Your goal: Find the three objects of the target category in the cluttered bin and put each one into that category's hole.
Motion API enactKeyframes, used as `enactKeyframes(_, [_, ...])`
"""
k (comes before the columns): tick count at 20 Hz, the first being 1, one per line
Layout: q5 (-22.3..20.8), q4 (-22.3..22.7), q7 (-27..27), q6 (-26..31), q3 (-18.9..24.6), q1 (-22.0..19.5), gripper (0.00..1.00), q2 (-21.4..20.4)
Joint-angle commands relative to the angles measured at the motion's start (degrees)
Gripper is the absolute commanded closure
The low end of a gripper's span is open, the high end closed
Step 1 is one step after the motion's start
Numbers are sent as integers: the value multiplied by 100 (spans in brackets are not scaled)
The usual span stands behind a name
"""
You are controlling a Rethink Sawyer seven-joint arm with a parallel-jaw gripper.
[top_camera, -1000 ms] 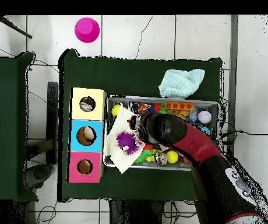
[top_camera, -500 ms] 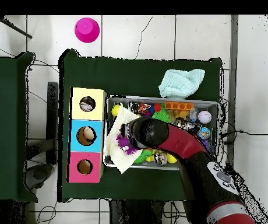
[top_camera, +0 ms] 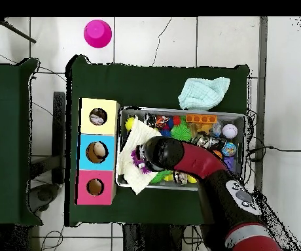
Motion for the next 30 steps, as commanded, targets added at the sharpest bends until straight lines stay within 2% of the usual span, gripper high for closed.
enactKeyframes(1, [-819, -697, 451, 218, -691, 354, 0, -214])
enactKeyframes(7, [-904, -770, 415, 348, -670, 360, 0, -290])
enactKeyframes(17, [-762, -658, 464, 328, -584, 268, 0, -366])
enactKeyframes(26, [-635, -651, 727, -423, -437, 109, 0, 160])
enactKeyframes(30, [-560, -508, 736, -430, -340, 31, 0, 180])
